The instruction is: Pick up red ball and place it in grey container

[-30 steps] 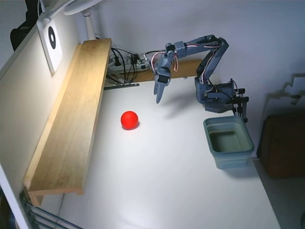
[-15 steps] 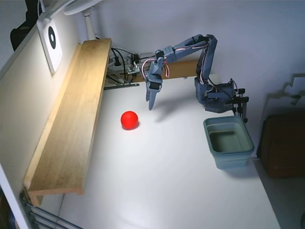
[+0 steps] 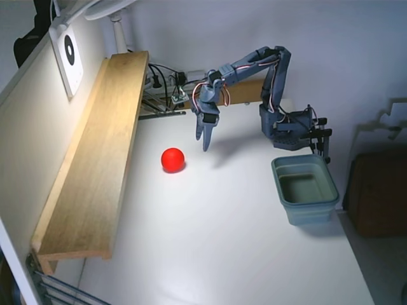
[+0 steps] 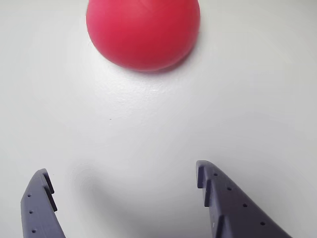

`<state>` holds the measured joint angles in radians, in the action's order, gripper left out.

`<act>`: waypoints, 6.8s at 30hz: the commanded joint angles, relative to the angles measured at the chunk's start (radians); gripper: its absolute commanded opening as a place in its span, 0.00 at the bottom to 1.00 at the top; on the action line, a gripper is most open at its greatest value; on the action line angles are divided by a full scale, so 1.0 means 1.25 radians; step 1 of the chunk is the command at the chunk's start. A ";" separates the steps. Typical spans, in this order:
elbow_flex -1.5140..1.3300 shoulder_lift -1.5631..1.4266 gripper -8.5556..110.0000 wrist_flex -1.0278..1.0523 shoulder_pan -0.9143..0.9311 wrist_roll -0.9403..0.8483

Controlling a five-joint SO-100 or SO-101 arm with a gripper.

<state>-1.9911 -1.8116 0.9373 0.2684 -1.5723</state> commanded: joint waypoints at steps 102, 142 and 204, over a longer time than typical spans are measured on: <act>0.704 0.622 0.27 0.027 0.006 0.001; 0.200 0.232 0.27 -0.088 0.006 0.001; 0.712 0.238 0.27 0.418 0.006 0.001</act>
<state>-1.2057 -1.5079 1.4051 0.2669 -1.5723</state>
